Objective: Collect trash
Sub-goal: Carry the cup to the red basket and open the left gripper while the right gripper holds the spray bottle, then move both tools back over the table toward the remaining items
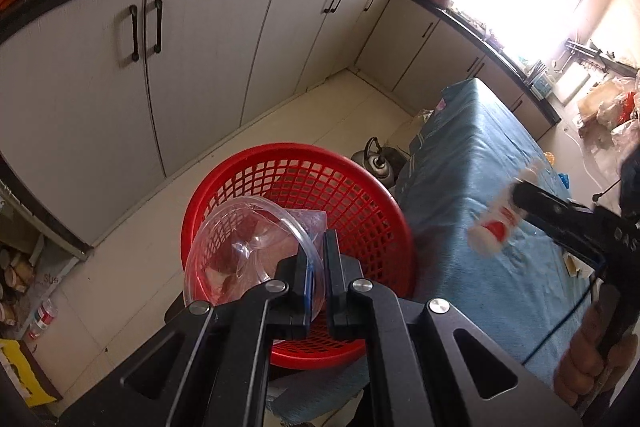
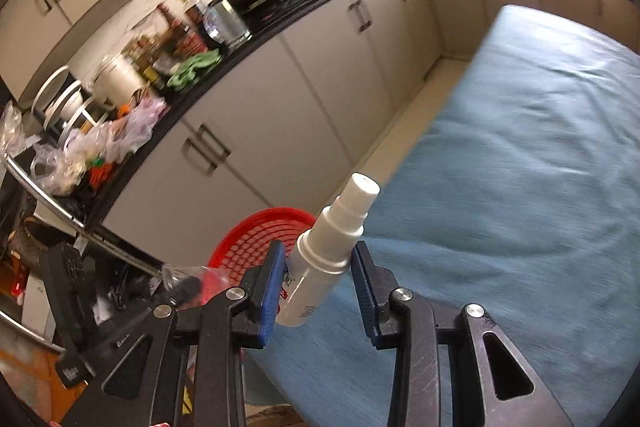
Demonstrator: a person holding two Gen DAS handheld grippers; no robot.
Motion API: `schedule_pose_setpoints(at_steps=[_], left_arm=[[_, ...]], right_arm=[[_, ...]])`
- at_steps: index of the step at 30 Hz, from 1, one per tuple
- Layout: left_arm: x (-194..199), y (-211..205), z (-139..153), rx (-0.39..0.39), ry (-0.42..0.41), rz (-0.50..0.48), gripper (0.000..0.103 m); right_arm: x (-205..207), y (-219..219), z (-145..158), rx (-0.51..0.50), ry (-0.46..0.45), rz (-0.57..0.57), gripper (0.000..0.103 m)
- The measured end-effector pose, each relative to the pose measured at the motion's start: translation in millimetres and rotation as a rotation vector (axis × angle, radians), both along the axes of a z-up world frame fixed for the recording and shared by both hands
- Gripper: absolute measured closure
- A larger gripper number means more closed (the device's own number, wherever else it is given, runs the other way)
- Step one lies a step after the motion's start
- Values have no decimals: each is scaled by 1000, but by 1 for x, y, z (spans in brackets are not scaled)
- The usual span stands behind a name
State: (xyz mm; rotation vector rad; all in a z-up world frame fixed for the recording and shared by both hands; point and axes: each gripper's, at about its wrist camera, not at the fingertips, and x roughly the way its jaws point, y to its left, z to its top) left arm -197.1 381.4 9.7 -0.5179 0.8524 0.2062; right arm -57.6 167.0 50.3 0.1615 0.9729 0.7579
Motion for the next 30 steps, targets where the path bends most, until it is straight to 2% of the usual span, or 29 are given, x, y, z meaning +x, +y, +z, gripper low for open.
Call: schedule_pose_setpoints(at_steps=[4, 5, 7, 8, 9, 10, 11, 15, 22, 26, 30], left_arm=[[2, 1, -7, 15, 31, 9, 99], [2, -1, -8, 30, 35, 6, 96], [2, -3, -8, 39, 41, -1, 84], [1, -4, -9, 39, 41, -1, 73], [0, -4, -8, 40, 38, 2, 64], [-1, -4, -7, 45, 35, 6, 61], [-3, -4, -6, 52, 32, 12, 58], [-7, -4, 0, 70, 26, 30, 46], [-10, -18, 9, 159, 42, 44, 41], [-10, -35, 19, 272, 51, 51, 36], [-9, -50, 26, 346, 48, 43, 34]], right_arm=[[8, 37, -13, -22, 34, 51, 66], [9, 44, -17, -25, 44, 64, 66], [13, 58, -25, -25, 75, 89, 65], [14, 60, -27, -18, 86, 92, 65], [16, 61, -31, -9, 104, 94, 60], [17, 61, -33, -2, 115, 95, 54], [18, 62, -33, -1, 116, 92, 51], [19, 51, -32, 3, 109, 75, 48], [16, 21, -29, 10, 99, 22, 43], [10, 3, -25, 11, 84, -1, 42], [3, -14, -19, 23, 62, -22, 42]])
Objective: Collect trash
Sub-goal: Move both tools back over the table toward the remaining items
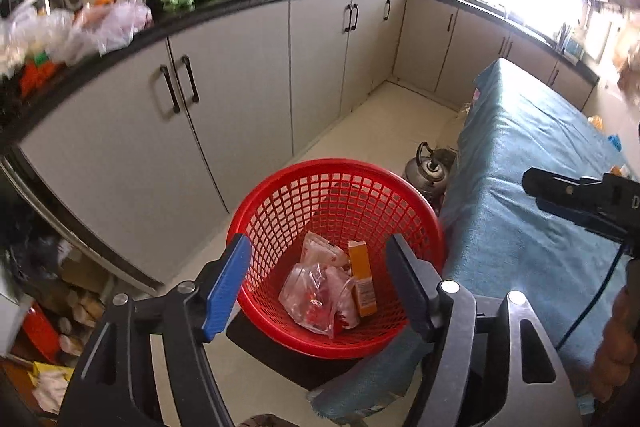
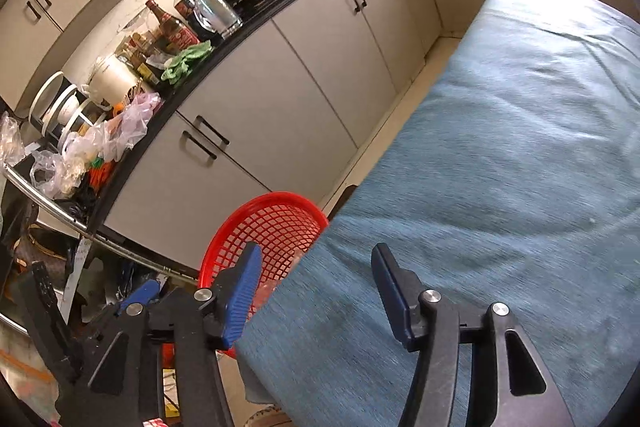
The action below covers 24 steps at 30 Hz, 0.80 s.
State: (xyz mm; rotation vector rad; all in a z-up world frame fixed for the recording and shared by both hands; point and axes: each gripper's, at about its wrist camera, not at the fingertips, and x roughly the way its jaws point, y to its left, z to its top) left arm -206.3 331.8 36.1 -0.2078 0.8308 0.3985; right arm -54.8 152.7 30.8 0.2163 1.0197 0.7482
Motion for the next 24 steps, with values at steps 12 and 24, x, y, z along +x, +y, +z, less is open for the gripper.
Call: schedule_pose_setpoints(at_steps=[12, 24], left_arm=[[0, -39, 12, 45, -6, -55, 34], [-4, -73, 28, 51, -35, -109, 34]], right_arm=[[-22, -78, 33, 38, -215, -306, 27], [-24, -166, 57, 375, -161, -430, 26]])
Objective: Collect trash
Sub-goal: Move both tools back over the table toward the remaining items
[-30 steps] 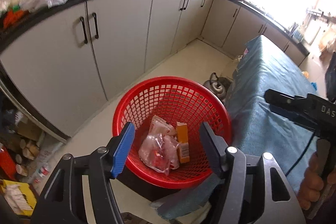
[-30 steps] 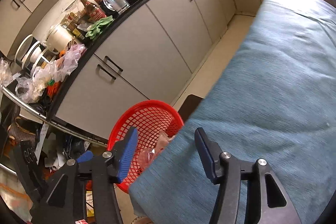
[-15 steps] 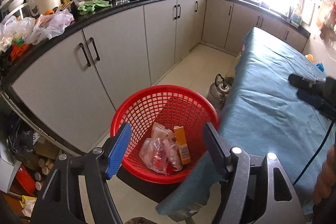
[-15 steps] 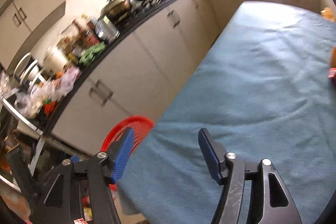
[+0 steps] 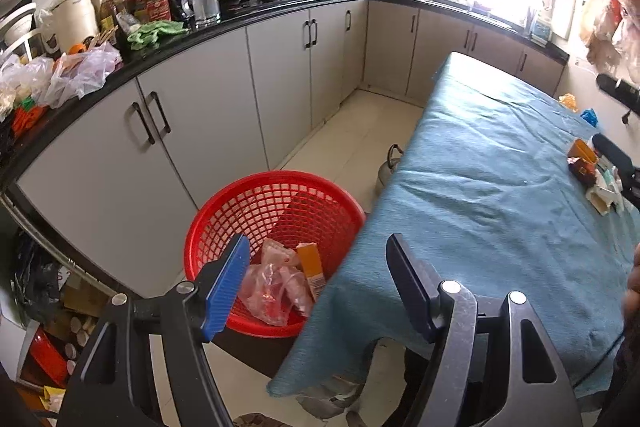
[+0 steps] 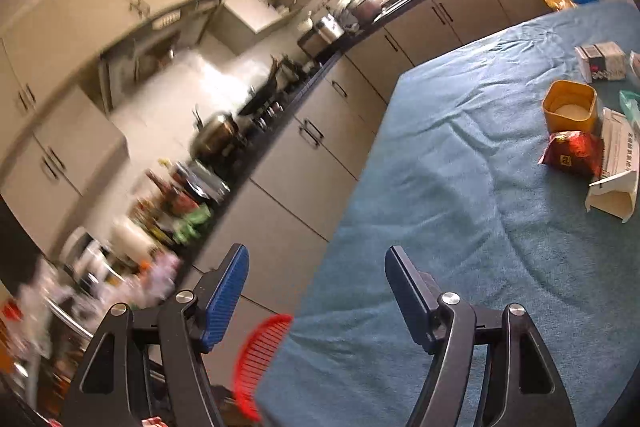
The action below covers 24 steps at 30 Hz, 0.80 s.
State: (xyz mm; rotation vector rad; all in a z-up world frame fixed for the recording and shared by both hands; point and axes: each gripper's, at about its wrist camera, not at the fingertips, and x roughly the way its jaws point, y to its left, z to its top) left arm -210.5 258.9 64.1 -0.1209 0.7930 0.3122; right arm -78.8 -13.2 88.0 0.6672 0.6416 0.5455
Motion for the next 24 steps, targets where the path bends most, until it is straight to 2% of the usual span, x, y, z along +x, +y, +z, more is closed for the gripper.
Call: schedule_pose_setpoints(at_steps=[2, 5, 9, 12, 15, 18, 23, 24], left_arm=[[0, -10, 4, 8, -6, -19, 34], [0, -23, 10, 9, -19, -55, 33], [4, -53, 24, 25, -51, -140, 31], [9, -77, 33, 38, -75, -213, 29], [20, -105, 42, 38, -97, -289, 29], [36, -137, 49, 30, -115, -367, 28], [70, -189, 56, -1, -107, -476, 28], [76, -198, 55, -9, -102, -494, 27]], right_arm=[[-4, -9, 5, 19, -7, -28, 25], [-7, -26, 13, -34, -14, -60, 24], [-16, -54, 18, -206, -12, -121, 24], [-23, -97, 18, -291, 1, -177, 23], [-33, -154, 23, -380, 12, -282, 23], [-45, -212, 36, -510, 16, -404, 23], [-62, -279, 72, -743, -6, -576, 22], [-65, -291, 80, -787, -15, -613, 19]])
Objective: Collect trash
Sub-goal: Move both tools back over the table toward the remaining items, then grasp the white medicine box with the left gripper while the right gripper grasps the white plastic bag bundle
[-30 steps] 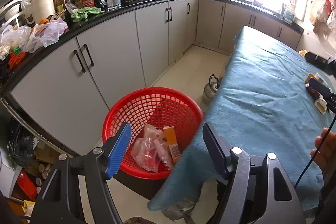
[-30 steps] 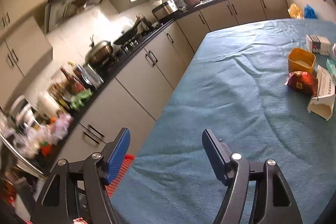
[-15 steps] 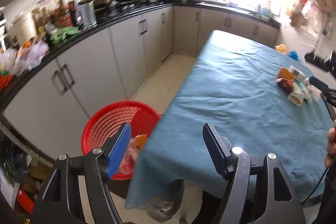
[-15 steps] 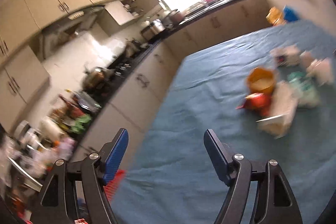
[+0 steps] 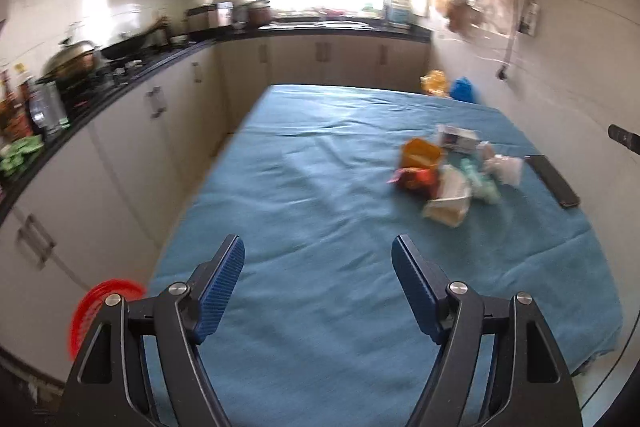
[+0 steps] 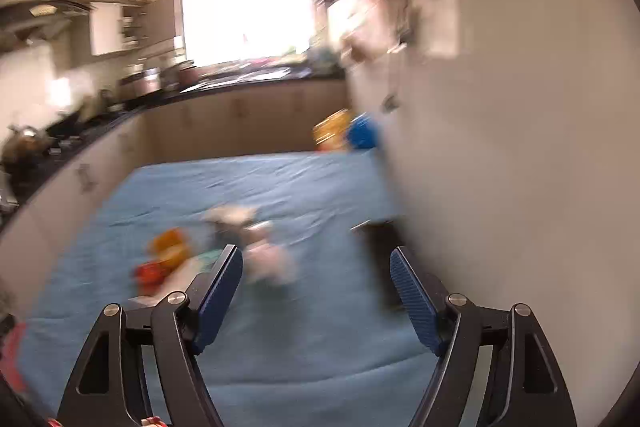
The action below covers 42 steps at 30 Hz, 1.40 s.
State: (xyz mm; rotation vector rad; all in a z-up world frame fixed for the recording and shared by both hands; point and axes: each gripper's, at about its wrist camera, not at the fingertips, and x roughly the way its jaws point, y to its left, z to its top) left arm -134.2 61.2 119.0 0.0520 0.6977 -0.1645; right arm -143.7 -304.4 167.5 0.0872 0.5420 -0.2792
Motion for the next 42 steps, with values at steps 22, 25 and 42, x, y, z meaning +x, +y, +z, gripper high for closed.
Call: schedule_pose_setpoints(at_steps=[22, 25, 42], left_arm=[[114, -126, -70, -137, 221, -306, 27], [122, -136, -76, -136, 233, -327, 27], [99, -123, -80, -202, 262, -318, 57]], right_arm=[[106, -20, -127, 453, 201, 166, 24], [124, -19, -134, 474, 206, 156, 24], [152, 1, -148, 432, 260, 209, 68]])
